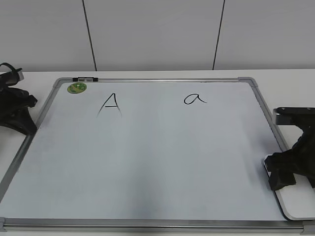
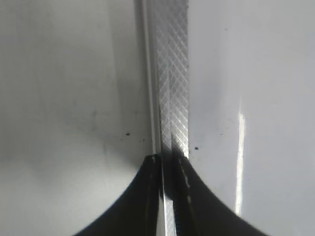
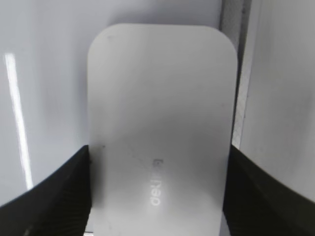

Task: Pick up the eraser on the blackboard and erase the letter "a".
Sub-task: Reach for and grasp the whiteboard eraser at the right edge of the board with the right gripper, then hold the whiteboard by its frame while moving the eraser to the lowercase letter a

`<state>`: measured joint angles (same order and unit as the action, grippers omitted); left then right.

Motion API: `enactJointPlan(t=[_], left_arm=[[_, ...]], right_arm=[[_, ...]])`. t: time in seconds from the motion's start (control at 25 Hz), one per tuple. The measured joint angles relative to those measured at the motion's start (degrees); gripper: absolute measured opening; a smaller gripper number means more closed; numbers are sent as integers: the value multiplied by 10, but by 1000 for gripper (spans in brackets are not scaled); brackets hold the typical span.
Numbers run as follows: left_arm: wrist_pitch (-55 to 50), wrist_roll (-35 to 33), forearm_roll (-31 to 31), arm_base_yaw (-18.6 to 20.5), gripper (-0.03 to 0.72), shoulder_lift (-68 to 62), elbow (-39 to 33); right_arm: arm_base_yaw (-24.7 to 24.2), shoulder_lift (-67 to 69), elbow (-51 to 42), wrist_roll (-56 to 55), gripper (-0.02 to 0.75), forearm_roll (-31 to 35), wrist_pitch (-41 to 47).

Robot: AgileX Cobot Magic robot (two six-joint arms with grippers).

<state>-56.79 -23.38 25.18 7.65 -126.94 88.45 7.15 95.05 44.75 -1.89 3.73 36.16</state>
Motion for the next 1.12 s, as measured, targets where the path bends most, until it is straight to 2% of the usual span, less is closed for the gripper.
enactJointPlan(t=[0.4,0.56,0.88,1.12], left_arm=[[0,0,0,0,34,0,0],[0,0,0,0,34,0,0],[0,0,0,0,34,0,0],[0,0,0,0,34,0,0]], right_arm=[[0,-4,0,0,524,6,2],[0,-34,15,0,524,11,31],[0,-65,130,14,524,12,125],[0,-33,246,47,523,16,184]])
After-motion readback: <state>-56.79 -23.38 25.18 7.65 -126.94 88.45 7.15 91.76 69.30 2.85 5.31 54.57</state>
